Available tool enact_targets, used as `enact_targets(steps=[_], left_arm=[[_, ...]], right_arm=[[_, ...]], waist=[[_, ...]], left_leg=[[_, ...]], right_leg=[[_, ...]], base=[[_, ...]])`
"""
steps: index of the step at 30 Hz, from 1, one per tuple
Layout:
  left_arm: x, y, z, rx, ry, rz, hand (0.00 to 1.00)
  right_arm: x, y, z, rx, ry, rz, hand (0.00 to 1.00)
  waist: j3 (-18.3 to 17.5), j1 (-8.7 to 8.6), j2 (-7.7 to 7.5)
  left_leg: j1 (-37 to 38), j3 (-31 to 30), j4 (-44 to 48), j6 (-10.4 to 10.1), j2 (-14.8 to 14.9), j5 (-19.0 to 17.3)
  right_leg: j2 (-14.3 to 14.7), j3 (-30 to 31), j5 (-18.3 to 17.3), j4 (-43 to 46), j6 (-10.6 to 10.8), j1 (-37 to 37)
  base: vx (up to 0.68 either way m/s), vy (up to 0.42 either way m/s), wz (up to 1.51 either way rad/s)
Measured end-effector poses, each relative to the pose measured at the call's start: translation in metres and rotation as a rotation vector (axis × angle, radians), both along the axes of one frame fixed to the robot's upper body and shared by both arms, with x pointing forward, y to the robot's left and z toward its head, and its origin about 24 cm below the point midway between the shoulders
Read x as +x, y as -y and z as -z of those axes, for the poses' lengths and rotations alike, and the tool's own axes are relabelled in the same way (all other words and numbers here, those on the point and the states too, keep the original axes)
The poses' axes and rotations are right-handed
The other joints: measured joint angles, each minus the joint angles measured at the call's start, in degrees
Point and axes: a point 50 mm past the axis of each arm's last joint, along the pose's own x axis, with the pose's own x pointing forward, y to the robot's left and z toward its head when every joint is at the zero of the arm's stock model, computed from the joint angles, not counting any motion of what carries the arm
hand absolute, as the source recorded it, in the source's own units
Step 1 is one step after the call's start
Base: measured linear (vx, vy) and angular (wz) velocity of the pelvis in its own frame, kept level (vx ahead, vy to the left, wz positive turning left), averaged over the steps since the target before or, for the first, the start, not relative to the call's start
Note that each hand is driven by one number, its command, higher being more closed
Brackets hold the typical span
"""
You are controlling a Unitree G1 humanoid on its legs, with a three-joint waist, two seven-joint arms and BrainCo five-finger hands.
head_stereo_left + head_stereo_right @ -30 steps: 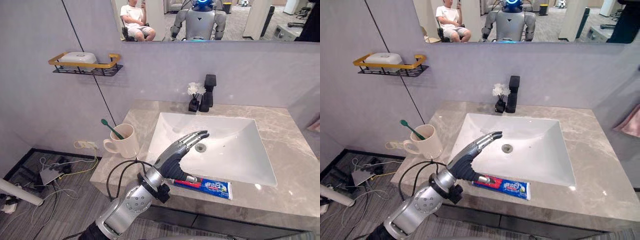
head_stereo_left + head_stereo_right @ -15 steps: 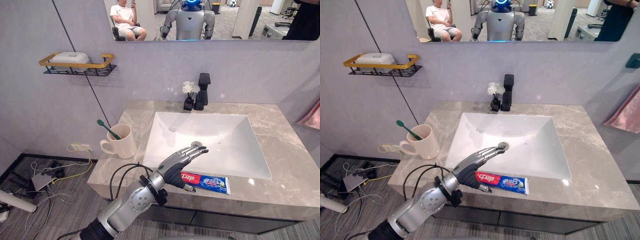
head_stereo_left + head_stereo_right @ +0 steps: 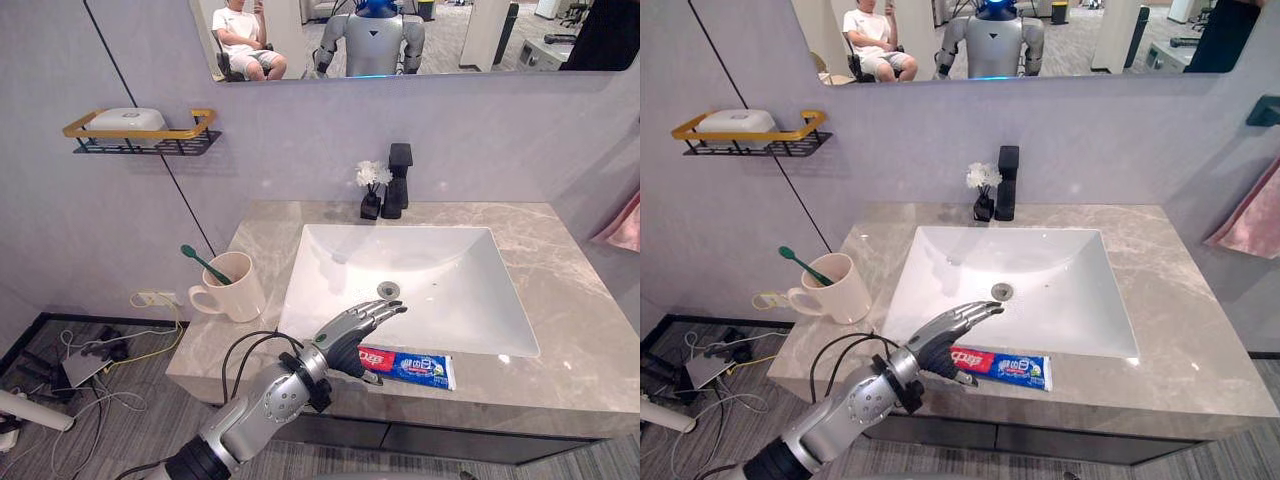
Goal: Organize washtable
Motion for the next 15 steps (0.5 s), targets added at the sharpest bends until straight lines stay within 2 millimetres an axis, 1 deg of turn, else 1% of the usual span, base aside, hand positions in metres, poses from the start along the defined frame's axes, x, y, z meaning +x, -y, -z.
enact_targets(steps=[3,9,10,15], left_arm=[[0.0013,-0.0017,0.0015,0.007,-0.004,-0.01,0.0],[0.003,-0.0034,0.0038,0.015,-0.009,-0.021,0.0],[0.0032,-0.0037,0.0045,0.017,-0.011,-0.023,1.0],[0.0055,-0.0068,0.0065,0.039,-0.005,-0.037,1.0]], right_arm=[[0.006,0.0,-0.0006,0.0,0.015,-0.002,0.0],[0.0085,0.0021,-0.0021,-0.007,0.029,0.004,0.0],[0.0086,0.0021,-0.0022,-0.007,0.029,0.004,0.0],[0.0094,0.0022,-0.0023,-0.007,0.031,0.003,0.0]], waist=[[0.2,-0.62,-0.12],[0.8,-0.74,0.14],[1.0,-0.74,0.17],[1.3,-0.82,0.44]], left_leg=[[0.0,0.1,0.0,-0.2,0.0,-0.1],[0.6,1.1,0.0,-0.2,0.0,-0.1],[0.8,1.2,0.0,-0.2,0.0,-0.1],[0.8,1.4,-0.1,-0.2,0.1,-0.1]], right_leg=[[0.1,0.2,0.1,-0.6,0.0,0.2],[0.3,1.0,0.5,-1.8,0.1,1.0],[0.3,1.0,0.5,-1.9,0.1,1.2],[0.7,1.2,0.9,-3.0,0.1,1.5]], base=[[0.02,-0.004,-0.03],[0.01,-0.003,-0.07],[-0.02,-0.005,-0.05],[-0.02,-0.005,-0.01]])
